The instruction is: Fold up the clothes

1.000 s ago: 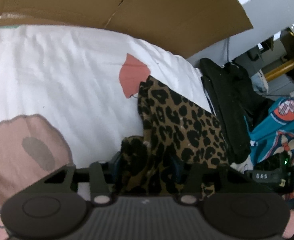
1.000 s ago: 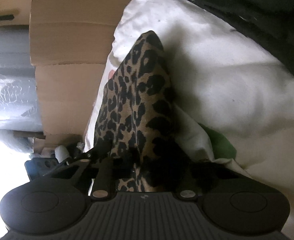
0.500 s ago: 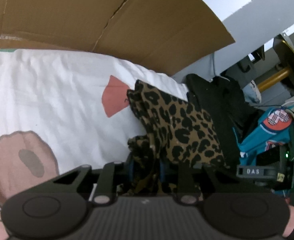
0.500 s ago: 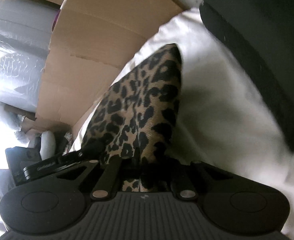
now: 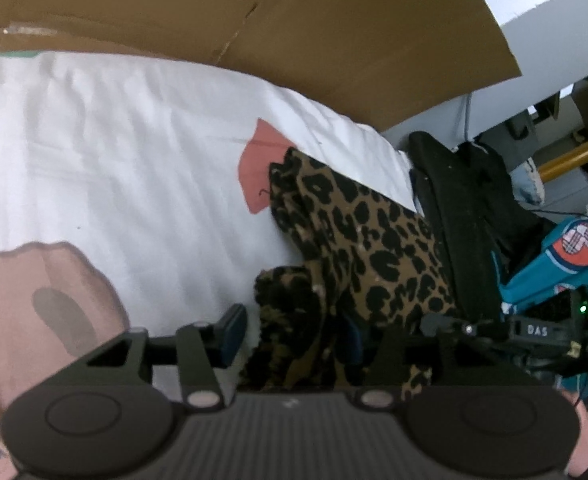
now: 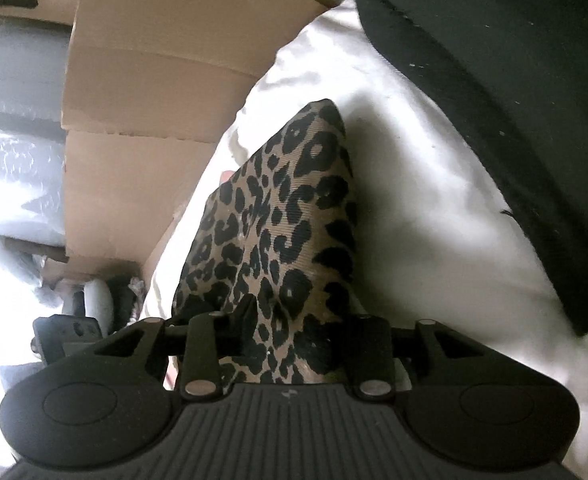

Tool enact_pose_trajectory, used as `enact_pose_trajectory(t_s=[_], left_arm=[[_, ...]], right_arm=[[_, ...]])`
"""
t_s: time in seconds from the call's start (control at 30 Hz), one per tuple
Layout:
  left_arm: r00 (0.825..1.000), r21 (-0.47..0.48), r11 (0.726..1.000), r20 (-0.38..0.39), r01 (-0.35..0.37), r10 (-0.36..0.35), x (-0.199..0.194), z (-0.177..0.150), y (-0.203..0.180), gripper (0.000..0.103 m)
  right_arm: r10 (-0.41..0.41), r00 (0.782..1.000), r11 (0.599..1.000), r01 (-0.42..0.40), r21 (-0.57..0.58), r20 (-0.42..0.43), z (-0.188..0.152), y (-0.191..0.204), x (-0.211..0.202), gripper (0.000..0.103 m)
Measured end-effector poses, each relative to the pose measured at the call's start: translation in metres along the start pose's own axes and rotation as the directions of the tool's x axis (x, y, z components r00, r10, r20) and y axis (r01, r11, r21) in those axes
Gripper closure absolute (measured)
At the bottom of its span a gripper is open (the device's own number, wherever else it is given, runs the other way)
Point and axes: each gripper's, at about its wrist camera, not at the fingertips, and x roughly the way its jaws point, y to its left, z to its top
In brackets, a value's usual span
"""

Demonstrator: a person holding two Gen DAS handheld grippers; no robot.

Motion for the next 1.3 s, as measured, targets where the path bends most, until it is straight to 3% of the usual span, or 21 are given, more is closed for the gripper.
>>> enact_pose_trajectory(t_s=[0.17,0.2,0.3,0.4,0.6,0.73,0.93,1.3], left_arm=[[1.000,0.003,1.000,-0.014,0.013,-0.013,0.010,-0.001,-0.004,0.067],[1.000,0.012,1.000,-0.014,0.009,-0.009,0.009,-0.001,-0.007,0.069],[1.000,0.043,0.999,-0.003,-0.009,0.009,0.006,-0.001,-0.016,0.074],[0.999,0.068,0.997,0.024,-0.037,0.036,0.000,-0.003,-0.027,0.076],[0.994,0.078,0.994,0.084,-0.074,0.068,-0.031,-0.010,-0.044,0.077],[0.984,0.101,0.988,0.144,-0.116,0.101,-0.061,-0.011,-0.065,0.077],[0.960,0.124,0.976,0.237,-0.182,0.149,-0.112,-0.011,-0.103,0.078],[0.918,0.122,0.961,0.346,-0.247,0.192,-0.214,-0.013,-0.189,0.078]], right_arm=[[0.007,1.000,0.999,-0.007,0.034,0.000,-0.004,-0.009,0.004,0.068],[0.007,1.000,0.999,-0.007,0.034,-0.003,-0.005,-0.010,0.005,0.078],[-0.025,1.000,1.000,0.025,-0.005,0.003,-0.007,-0.003,0.008,0.092],[-0.085,0.996,0.993,0.086,-0.085,0.021,-0.008,0.010,0.009,0.096],[-0.126,0.991,0.974,0.133,-0.181,0.054,-0.012,0.035,0.000,0.097],[-0.098,0.992,0.971,0.112,-0.211,0.078,-0.014,0.056,-0.011,0.098],[-0.056,0.992,0.944,0.089,-0.316,0.110,-0.011,0.105,-0.035,0.098],[0.040,0.987,0.895,0.035,-0.444,0.159,-0.023,0.203,-0.119,0.098]])
